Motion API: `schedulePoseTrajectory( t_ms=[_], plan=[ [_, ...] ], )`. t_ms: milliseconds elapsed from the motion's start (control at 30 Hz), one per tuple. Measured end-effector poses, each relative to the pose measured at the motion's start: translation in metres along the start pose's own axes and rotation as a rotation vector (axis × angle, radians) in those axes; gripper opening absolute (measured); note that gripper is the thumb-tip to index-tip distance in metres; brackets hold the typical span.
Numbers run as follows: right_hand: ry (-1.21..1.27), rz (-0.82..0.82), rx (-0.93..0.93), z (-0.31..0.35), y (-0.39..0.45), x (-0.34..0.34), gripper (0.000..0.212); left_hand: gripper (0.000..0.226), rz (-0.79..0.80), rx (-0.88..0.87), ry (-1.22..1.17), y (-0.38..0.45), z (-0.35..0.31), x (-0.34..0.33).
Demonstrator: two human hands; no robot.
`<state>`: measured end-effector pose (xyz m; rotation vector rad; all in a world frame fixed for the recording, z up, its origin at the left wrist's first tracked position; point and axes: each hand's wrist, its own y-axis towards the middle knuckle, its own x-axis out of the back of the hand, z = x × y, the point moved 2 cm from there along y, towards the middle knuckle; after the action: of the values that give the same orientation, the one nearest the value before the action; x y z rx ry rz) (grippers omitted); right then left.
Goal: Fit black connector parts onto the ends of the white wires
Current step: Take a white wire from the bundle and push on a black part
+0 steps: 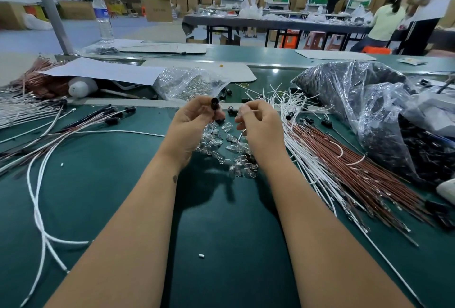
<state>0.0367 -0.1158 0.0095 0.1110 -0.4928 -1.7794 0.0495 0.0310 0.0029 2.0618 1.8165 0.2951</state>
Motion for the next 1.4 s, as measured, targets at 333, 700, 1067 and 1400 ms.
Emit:
schedulePoseTrajectory(
  t_ms=[333,700,1067,1400],
  plan=[
    [-0.015,0.116,-0.098,-0.004,0.000,-0.003,0.012,0.009,-0.145,-0.033,0.417,0.000,0.009,0.003],
    [0.070,0.065,-0.061,-0.005,0.001,-0.003,0.015,0.004,-0.127,-0.066,0.552,0.000,0.011,-0.001],
    [0.107,0.046,-0.101,-0.012,-0.002,-0.009,0.018,0.006,-0.118,-0.070,0.494,0.000,0.013,-0.002],
    [0.135,0.055,-0.101,-0.010,-0.004,-0.010,0.019,0.006,-0.102,-0.047,0.462,-0.002,0.013,-0.004]
  ],
)
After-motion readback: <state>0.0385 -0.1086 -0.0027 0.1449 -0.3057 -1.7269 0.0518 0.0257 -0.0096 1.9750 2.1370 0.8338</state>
